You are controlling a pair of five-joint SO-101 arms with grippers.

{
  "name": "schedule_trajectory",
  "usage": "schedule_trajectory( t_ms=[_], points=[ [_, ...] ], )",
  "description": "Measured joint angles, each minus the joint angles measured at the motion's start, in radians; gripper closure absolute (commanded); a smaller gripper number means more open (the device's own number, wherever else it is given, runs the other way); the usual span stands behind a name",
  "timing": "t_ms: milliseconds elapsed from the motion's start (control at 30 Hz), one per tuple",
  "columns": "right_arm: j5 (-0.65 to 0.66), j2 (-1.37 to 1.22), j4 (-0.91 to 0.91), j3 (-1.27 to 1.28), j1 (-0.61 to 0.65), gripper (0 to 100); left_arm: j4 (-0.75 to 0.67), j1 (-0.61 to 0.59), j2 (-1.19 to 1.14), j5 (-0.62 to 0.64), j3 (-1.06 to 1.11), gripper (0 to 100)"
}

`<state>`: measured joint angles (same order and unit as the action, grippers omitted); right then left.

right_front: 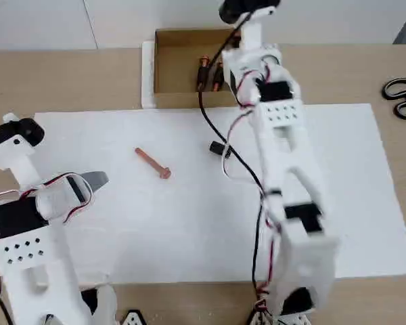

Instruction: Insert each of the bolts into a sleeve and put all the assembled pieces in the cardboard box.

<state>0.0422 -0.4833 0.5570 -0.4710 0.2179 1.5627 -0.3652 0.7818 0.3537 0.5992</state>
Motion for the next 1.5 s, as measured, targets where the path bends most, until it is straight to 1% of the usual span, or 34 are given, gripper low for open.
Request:
schedule_trajectory(
  t_ms=[133, 267, 400, 600, 700, 900, 1200, 1300, 1367, 1500],
  points=[
    [0.000, -0.269, -0.084, -0.209, 0.000, 99.5, 0.000, 0.000, 0.000, 0.000, 0.012, 67],
    [0.000, -0.488, -0.112, -0.379, 0.000, 99.5, 0.000, 0.000, 0.002, 0.000, 0.012, 67],
    [0.000, -0.658, -0.115, -0.548, 0.006, 99.1, 0.000, 0.000, 0.002, 0.000, 0.012, 67],
    [0.000, -0.825, -0.117, -0.752, 0.032, 99.0, 0.000, 0.000, 0.002, 0.000, 0.012, 67],
    [0.000, -0.873, -0.117, -0.802, 0.035, 97.7, 0.000, 0.000, 0.002, 0.000, 0.012, 67],
    [0.000, -0.895, -0.117, -0.825, 0.035, 83.2, 0.000, 0.000, 0.002, 0.000, 0.012, 67],
    [0.000, -0.893, -0.046, -0.890, 0.035, 82.5, 0.000, 0.000, 0.002, 0.000, 0.012, 67],
    [0.000, -0.893, 0.044, -1.013, 0.032, 82.5, 0.000, 0.000, 0.002, 0.000, 0.012, 67],
    [0.000, -0.893, 0.137, -1.112, 0.032, 82.6, 0.000, 0.000, 0.002, 0.000, 0.012, 67],
    [0.000, -0.876, 0.304, -1.158, 0.026, 82.6, 0.000, 0.000, 0.002, 0.000, 0.012, 67]
  ],
)
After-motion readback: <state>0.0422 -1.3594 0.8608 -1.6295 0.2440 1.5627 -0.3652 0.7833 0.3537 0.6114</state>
